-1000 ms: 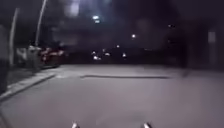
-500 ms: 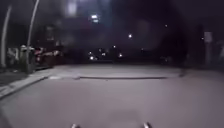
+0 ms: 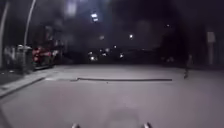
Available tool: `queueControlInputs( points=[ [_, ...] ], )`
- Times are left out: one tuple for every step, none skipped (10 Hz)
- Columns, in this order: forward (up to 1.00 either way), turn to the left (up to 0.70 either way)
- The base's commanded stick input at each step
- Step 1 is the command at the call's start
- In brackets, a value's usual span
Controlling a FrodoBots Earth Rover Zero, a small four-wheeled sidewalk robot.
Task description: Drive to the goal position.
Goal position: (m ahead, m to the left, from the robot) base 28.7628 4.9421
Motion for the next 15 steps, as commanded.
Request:
queueControlInputs(
  points=[
    [0.50,0.00],
    [0.50,0.00],
    [0.50,0.00],
    [0.50,0.00],
    [0.50,0.00],
    [0.50,0.00],
    [0.50,0.00],
    [0.50,0.00],
    [0.50,0.00],
    [0.50,0.00],
    [0.50,0.00],
    [0.50,0.00],
    [0.50,0.00],
    [0.50,0.00],
    [0.50,0.00]
  ],
)
